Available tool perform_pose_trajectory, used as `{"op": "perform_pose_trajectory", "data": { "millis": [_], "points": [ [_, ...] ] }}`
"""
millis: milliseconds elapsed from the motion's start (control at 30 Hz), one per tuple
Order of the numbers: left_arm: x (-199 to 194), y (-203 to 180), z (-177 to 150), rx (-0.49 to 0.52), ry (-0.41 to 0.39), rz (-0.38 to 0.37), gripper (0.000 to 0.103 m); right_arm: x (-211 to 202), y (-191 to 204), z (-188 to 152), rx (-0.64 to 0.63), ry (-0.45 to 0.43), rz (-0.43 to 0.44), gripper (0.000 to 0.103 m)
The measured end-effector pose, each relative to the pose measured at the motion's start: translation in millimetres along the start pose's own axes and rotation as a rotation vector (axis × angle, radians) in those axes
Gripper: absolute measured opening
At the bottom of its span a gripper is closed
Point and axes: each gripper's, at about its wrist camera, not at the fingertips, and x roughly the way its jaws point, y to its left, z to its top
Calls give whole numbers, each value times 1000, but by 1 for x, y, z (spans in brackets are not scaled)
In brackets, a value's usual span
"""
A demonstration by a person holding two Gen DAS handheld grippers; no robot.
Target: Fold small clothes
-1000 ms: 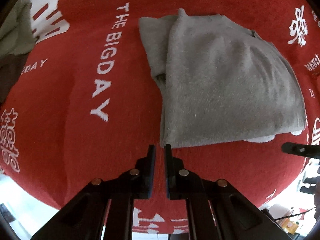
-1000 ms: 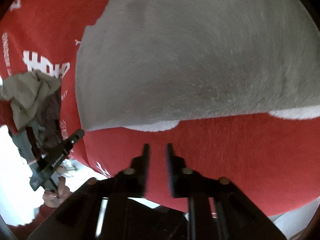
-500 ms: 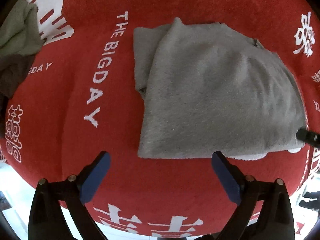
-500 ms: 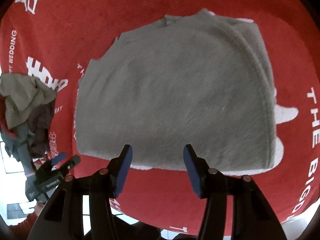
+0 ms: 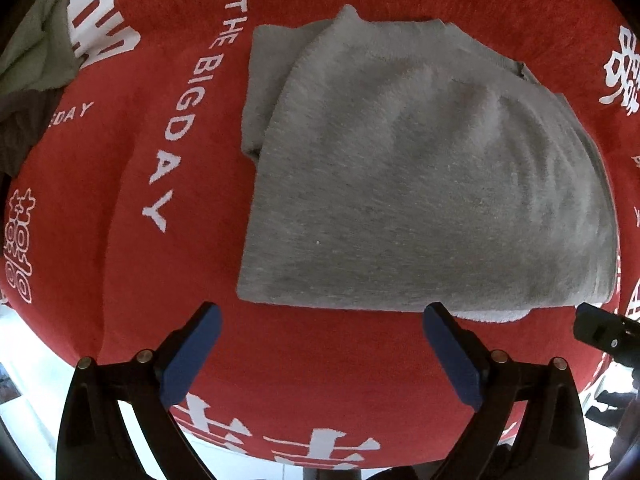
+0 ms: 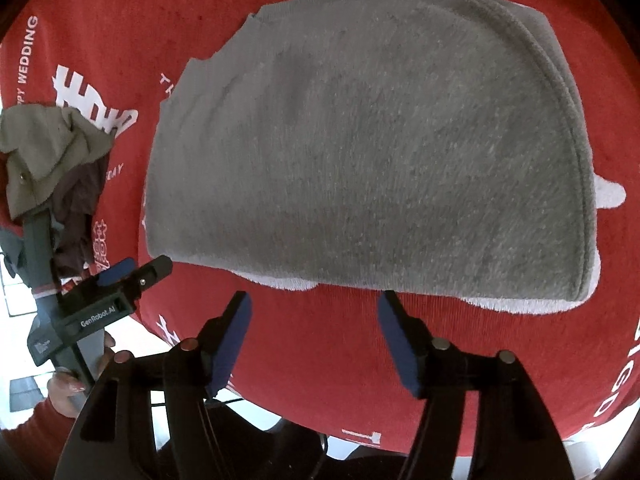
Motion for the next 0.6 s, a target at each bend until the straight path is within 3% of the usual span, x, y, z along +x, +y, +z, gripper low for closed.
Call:
{"op": "perform_pose_trajectory", "data": {
  "millis": [600],
  "points": [
    [9, -3, -25, -40, 23, -25, 101, 15, 8, -10, -22, 46, 11, 73]
  ]
}}
